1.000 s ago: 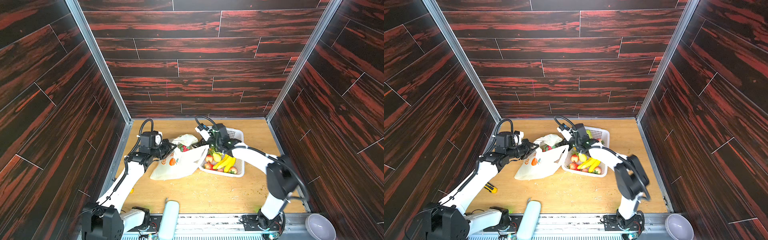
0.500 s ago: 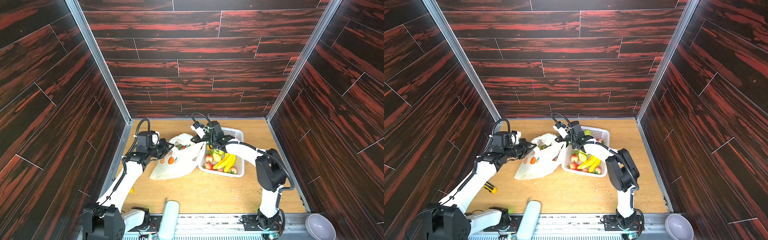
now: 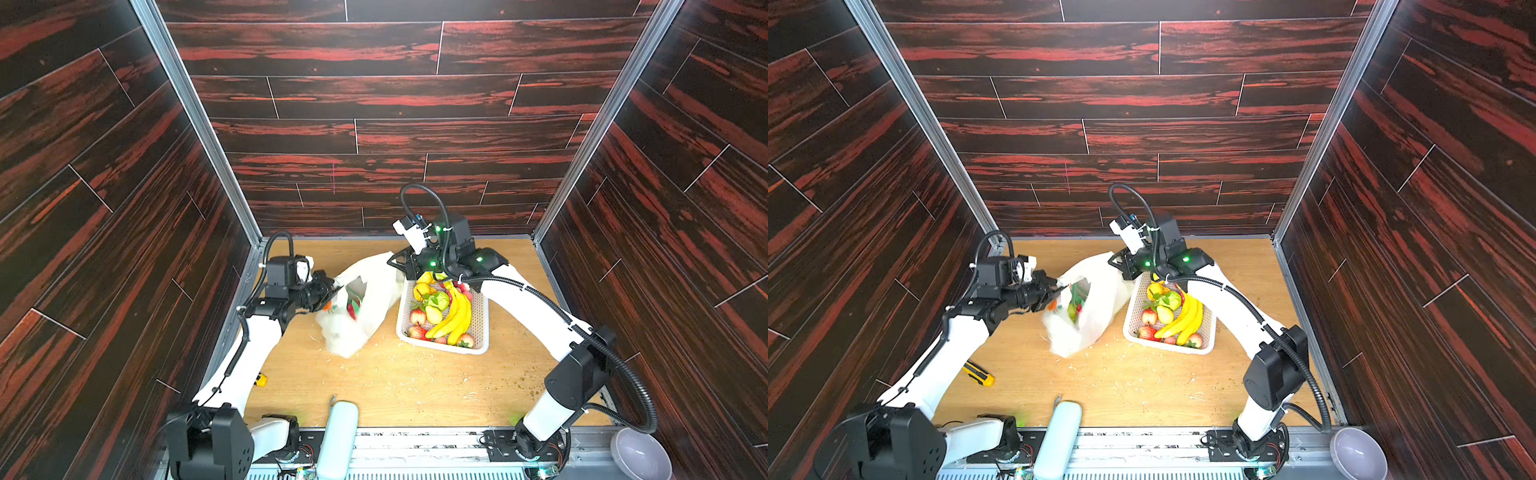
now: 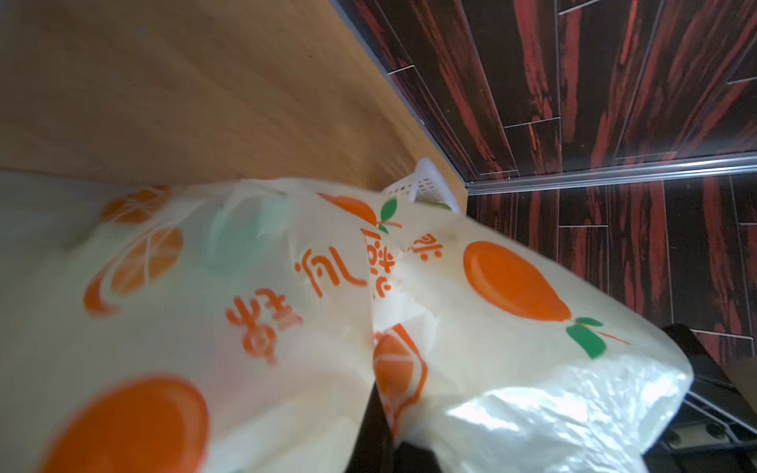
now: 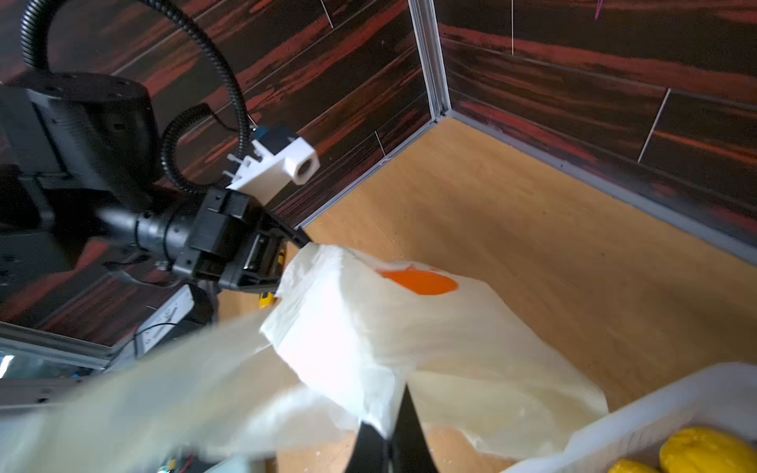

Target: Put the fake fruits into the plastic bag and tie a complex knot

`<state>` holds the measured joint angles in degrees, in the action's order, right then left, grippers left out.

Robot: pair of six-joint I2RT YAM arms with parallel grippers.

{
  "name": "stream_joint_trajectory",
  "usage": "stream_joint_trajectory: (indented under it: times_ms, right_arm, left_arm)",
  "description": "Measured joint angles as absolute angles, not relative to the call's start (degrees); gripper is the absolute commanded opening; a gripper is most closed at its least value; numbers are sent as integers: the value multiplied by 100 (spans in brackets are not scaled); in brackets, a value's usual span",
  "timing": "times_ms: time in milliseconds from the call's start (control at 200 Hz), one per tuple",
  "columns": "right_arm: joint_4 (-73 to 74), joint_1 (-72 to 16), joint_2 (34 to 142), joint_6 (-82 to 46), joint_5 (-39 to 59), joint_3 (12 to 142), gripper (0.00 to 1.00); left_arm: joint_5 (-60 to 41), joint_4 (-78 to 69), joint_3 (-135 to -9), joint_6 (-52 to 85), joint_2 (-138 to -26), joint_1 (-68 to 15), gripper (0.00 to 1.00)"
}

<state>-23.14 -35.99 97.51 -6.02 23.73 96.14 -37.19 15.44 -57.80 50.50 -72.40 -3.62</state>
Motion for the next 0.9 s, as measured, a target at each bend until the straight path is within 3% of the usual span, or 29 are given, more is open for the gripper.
stream_joint_trajectory:
  times_ms: [125, 361, 476, 726, 902]
  right_arm:
    - [-2582, -3448, 9815, -829, 2381, 9623, 0]
    - [-2851, -2954, 10261, -1203, 2311, 9679, 0]
    - [-2965, -2926, 10278, -1256, 2246, 9701, 0]
    - [-3044, -2816, 10422, -1347, 2187, 10038, 0]
    - [-3094, -2659, 10698, -1347, 2189, 10285, 0]
  left_arm:
    - [-3844, 1579, -5994, 4928, -7566, -342, 4]
    - [-4064, 1892, -6298, 4644, -8044, -139, 38]
    - [-4034, 2279, -6713, 4344, -7964, -19, 49]
    - [-3813, 2781, -6938, 3647, -6716, 5, 64]
    - [-3809, 2880, -6816, 3041, -5511, -30, 81]
